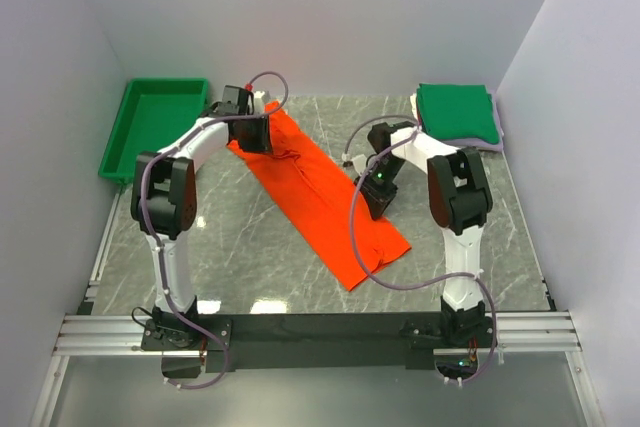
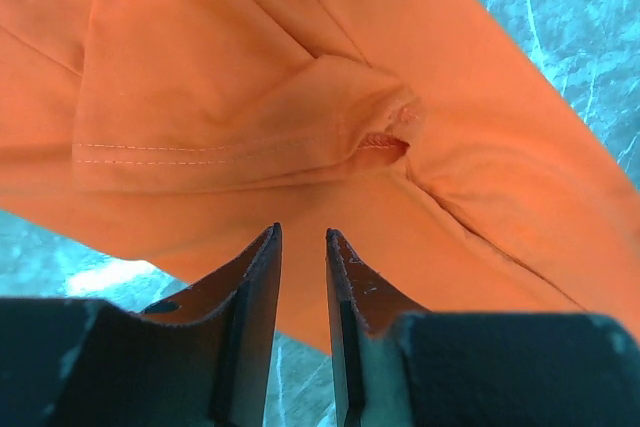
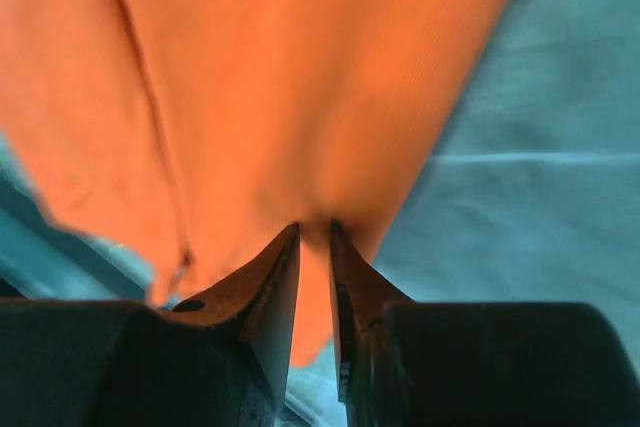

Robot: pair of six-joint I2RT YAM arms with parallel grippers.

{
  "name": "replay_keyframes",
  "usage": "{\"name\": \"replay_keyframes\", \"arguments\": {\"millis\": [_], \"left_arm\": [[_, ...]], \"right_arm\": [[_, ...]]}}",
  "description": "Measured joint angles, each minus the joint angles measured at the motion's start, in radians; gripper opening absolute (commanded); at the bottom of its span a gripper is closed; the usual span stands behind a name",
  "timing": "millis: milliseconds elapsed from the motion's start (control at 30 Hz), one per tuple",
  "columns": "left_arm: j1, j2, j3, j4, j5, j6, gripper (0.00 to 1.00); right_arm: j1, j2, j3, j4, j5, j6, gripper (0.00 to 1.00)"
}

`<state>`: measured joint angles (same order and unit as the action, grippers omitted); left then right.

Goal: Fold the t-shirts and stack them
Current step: Fold the tshirt

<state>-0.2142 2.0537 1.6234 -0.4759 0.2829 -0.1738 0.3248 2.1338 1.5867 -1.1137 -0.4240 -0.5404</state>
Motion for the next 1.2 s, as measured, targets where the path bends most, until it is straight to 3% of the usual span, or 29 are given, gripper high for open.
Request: {"name": "replay_keyframes", "arguments": {"millis": [267,367,500,700,833,933,1033,1200], "left_arm": [[-0.002,0.039,0.0,-0.021,-0.009,-0.039,0.29],[-0.001,0.066,0.0,-0.029,-0.009,-0.051,0.29],[-0.002,0.132,0.031,-0.047,0.01,-0.055,0.28],[-0.003,0.296,0.296,-0.1,0.034,-0.037,0.28],[-0.005,0.451,0.553,-0.111,0.027,0.001,0.34],[-0.007,0.513,0.656,-0.093,0.015,0.027,0.39],[-0.007,0.518,0.659,-0.06,-0.001,0.047,0.41],[-0.004,0.424,0.495,0.015,0.0,0.085,0.41]], "right_arm": [[0.051,-0.085,-0.204,0.055,-0.04,0.04,0.22],[0.109,-0.133,-0.304,0.047,-0.081,0.045,0.27],[0.145,-0.137,-0.319,0.027,-0.134,0.046,0.37],[0.06,-0.137,-0.21,0.022,-0.165,0.045,0.41],[0.003,-0.134,-0.138,0.018,-0.16,0.045,0.41],[-0.005,-0.134,-0.117,0.018,-0.158,0.046,0.41],[-0.002,-0.133,-0.114,0.016,-0.158,0.05,0.41],[0.0,-0.132,-0.114,0.018,-0.161,0.071,0.41]]}}
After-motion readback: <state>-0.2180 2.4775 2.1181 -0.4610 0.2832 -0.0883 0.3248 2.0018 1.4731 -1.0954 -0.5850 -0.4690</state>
